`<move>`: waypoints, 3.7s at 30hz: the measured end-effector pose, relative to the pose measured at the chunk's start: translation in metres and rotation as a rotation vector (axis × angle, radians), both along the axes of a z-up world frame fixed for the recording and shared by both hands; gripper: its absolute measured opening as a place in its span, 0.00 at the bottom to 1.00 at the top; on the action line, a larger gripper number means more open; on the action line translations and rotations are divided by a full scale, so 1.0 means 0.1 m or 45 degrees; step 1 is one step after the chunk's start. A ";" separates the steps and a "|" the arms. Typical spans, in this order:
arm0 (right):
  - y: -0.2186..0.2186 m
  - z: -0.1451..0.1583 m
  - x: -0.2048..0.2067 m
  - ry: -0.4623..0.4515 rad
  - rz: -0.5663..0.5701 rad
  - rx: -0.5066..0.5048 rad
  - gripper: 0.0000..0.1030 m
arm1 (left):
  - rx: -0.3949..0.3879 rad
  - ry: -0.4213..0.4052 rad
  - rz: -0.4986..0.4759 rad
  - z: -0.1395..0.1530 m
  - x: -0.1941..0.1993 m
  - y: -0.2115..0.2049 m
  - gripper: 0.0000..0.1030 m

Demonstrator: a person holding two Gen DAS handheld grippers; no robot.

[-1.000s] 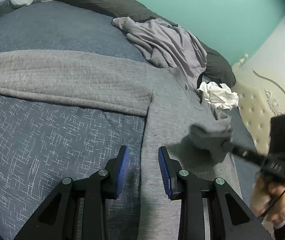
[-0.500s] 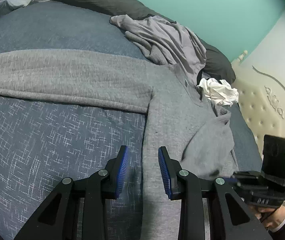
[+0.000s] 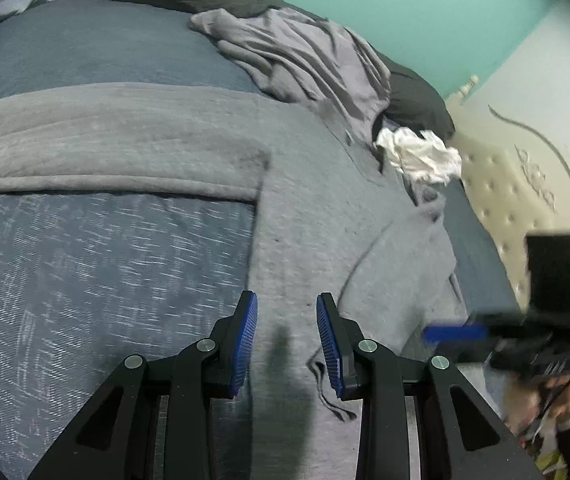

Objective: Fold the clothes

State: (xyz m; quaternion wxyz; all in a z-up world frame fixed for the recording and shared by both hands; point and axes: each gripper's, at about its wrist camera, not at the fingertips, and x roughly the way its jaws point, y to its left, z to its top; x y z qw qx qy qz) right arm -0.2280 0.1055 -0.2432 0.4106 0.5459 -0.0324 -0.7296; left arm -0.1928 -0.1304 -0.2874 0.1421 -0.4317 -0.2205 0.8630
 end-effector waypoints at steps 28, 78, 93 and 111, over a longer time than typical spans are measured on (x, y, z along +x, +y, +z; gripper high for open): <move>2.28 0.33 -2.11 0.216 -0.931 0.463 0.29 | -0.099 -0.066 -0.127 -0.27 -0.22 0.37 0.32; 2.72 -0.15 -2.88 0.188 -0.898 0.573 0.25 | -0.150 -0.143 -0.181 -0.58 -0.37 0.45 0.32; 2.71 -0.32 -3.07 0.227 -0.999 0.674 0.06 | -0.139 -0.141 -0.188 -0.63 -0.30 0.47 0.32; 3.22 0.18 -2.39 0.237 -0.986 0.356 0.15 | -0.153 -0.150 -0.188 -0.63 -0.31 0.50 0.32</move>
